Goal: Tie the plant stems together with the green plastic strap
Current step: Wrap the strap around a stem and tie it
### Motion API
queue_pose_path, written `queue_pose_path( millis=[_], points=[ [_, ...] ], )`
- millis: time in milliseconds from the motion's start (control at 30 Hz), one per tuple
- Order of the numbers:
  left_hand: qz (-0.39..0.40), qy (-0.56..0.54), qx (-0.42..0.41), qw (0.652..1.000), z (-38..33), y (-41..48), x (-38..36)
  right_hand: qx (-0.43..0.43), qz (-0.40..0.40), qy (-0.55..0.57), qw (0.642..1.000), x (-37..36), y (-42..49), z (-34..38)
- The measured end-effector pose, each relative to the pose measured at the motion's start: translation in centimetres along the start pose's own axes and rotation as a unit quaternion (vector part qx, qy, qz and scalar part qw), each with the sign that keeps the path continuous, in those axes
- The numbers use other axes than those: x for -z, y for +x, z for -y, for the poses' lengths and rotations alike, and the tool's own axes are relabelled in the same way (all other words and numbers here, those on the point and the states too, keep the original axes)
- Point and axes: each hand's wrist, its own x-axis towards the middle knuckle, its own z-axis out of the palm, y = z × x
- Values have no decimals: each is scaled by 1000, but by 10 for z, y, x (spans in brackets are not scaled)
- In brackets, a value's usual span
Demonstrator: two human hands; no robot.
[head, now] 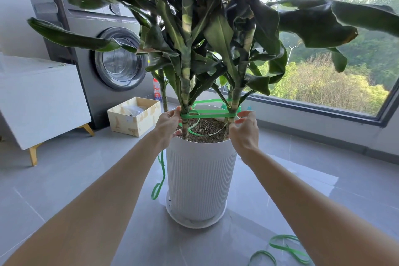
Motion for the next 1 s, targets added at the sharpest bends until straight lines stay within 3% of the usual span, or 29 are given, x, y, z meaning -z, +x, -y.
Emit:
queue_pose_path(
  millis=[133,267,400,467,633,733,1000],
  points=[
    [-19,39,-6,999,-1,1,4,19,-27,-2,999,-1,5,6],
    [-21,51,-8,998,-1,3,5,138,-37,-51,988,-1,4,13],
    [-38,86,-54,994,-4,0,4,305,37,-104,946,-5,8,25],
    [-52,98,-82,990,-6,-1,4,340,76,-137,927,-12,12,30],
    [-87,148,-129,977,-4,4,8,220,208,-216,928,-30,17,40],
    [-103,150,-134,974,-2,7,7,214,209,-246,922,-41,16,45],
    [-100,147,-138,974,-2,6,7,101,211,-227,945,-53,14,55]
  ],
)
